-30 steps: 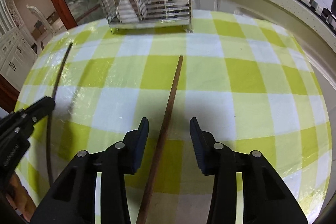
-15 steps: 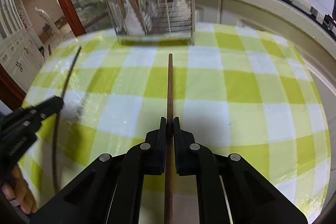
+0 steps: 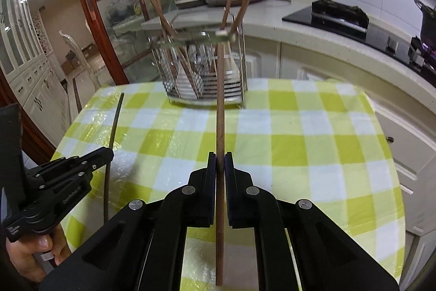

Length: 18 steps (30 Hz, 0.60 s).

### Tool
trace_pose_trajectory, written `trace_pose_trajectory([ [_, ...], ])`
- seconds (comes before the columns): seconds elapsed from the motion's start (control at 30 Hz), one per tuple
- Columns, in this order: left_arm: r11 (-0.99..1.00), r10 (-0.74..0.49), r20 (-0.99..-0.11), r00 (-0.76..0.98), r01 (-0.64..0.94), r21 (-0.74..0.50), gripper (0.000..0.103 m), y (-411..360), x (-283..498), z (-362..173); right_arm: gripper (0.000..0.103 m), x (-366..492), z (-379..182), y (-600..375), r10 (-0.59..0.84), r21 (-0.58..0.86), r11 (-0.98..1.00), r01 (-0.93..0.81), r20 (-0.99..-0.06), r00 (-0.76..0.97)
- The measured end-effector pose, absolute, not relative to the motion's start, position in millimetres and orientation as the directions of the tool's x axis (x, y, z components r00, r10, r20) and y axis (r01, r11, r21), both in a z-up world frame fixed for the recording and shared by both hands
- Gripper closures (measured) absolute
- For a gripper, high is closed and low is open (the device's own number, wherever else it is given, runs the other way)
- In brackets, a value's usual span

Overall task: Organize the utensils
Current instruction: 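Lift both held chopsticks upright and carry them over the wire rack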

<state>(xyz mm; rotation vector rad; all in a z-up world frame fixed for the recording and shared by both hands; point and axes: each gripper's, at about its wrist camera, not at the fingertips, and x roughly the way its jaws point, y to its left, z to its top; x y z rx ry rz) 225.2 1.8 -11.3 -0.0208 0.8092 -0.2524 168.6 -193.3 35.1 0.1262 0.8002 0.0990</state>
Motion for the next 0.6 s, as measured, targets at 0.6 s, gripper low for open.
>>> trace_pose_trajectory([
  [0.6,0.965,-0.259,-0.596,0.76,0.222,-0.137,0.097,2.5,207.2,28.0,0.096,156.0,51.6,-197.3,0.075,0.087,0.996,-0.022,-0.666,0.742],
])
